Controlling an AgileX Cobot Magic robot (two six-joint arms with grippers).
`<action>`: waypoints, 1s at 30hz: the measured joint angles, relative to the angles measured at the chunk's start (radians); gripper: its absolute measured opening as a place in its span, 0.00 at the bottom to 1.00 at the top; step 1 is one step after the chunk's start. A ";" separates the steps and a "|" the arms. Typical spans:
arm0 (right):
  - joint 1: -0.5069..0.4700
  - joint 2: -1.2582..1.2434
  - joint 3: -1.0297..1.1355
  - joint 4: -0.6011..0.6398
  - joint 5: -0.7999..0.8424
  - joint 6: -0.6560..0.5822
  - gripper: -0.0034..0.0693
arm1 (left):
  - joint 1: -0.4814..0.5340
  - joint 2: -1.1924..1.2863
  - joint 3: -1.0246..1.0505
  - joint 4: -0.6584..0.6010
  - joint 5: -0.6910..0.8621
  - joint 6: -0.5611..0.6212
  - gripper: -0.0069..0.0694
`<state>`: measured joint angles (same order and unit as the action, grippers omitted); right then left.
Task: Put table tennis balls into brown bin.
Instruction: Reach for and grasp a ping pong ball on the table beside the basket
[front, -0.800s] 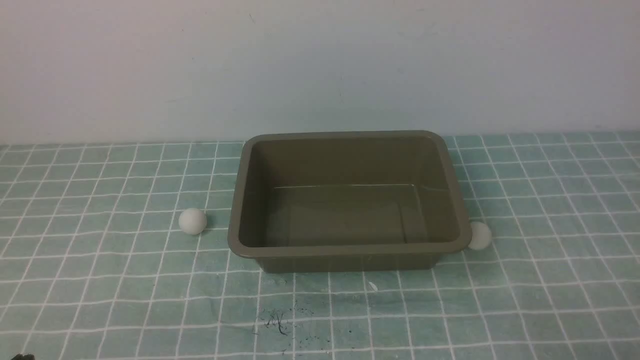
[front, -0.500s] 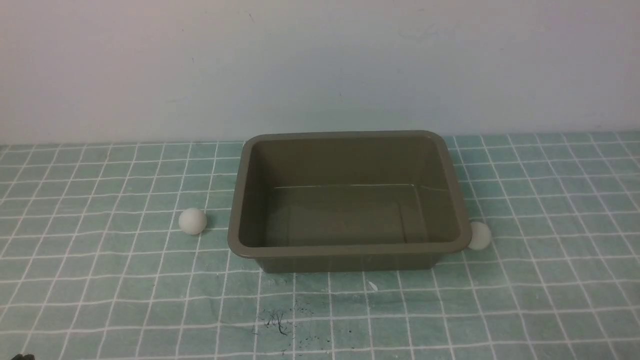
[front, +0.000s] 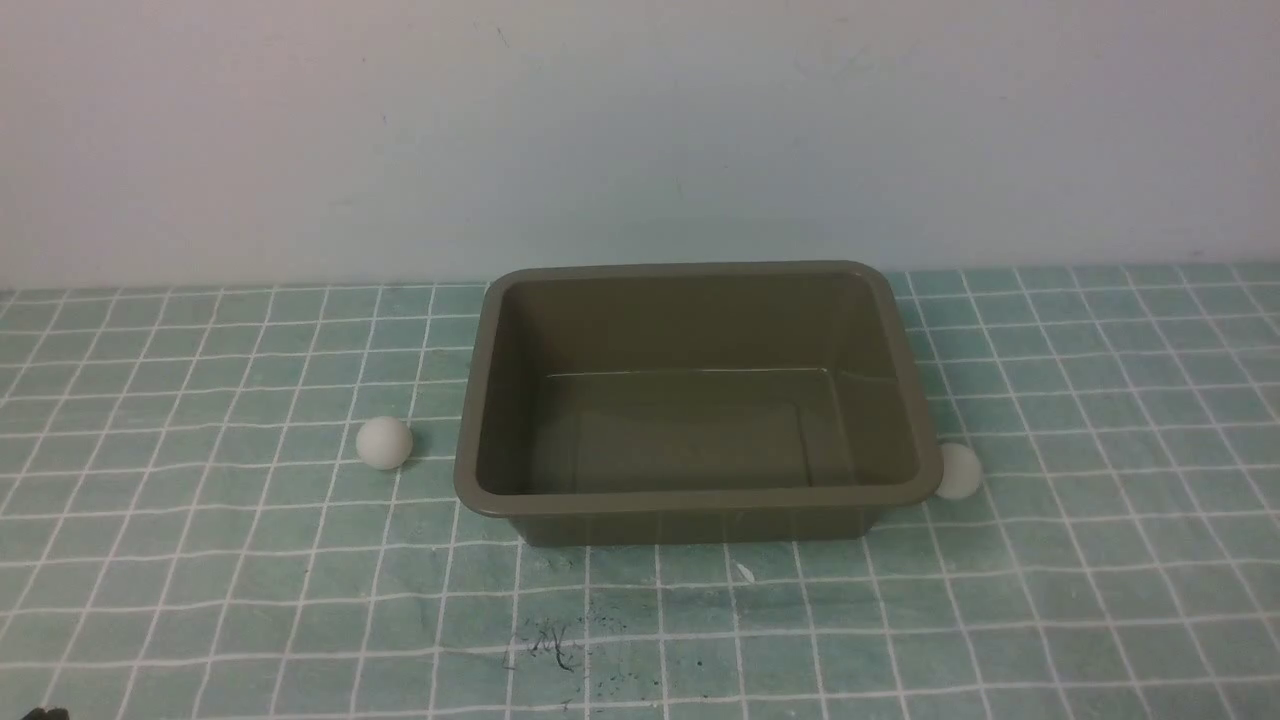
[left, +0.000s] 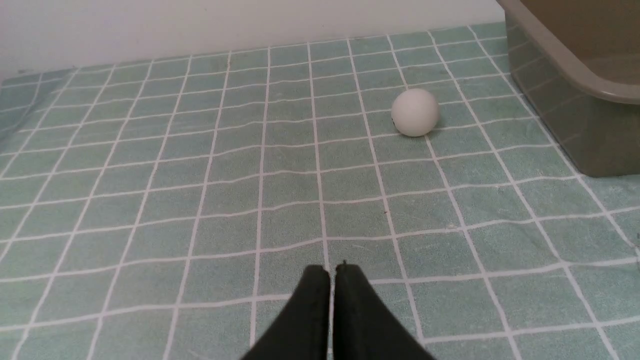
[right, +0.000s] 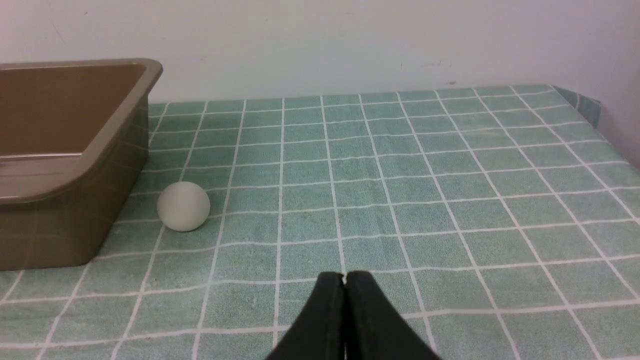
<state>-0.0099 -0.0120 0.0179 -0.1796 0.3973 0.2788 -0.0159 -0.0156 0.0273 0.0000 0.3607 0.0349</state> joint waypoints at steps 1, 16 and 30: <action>0.000 0.000 0.000 0.000 0.000 0.000 0.03 | 0.000 0.000 0.002 -0.011 -0.024 -0.004 0.09; 0.000 0.000 0.000 0.000 0.000 0.000 0.03 | 0.000 0.000 -0.022 -0.394 -0.983 -0.286 0.09; 0.001 0.000 0.010 0.193 -0.185 0.085 0.03 | 0.000 0.805 -0.850 -0.166 0.341 -0.212 0.09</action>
<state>-0.0086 -0.0120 0.0280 0.0136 0.2120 0.3642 -0.0159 0.7891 -0.8222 -0.1656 0.7016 -0.1775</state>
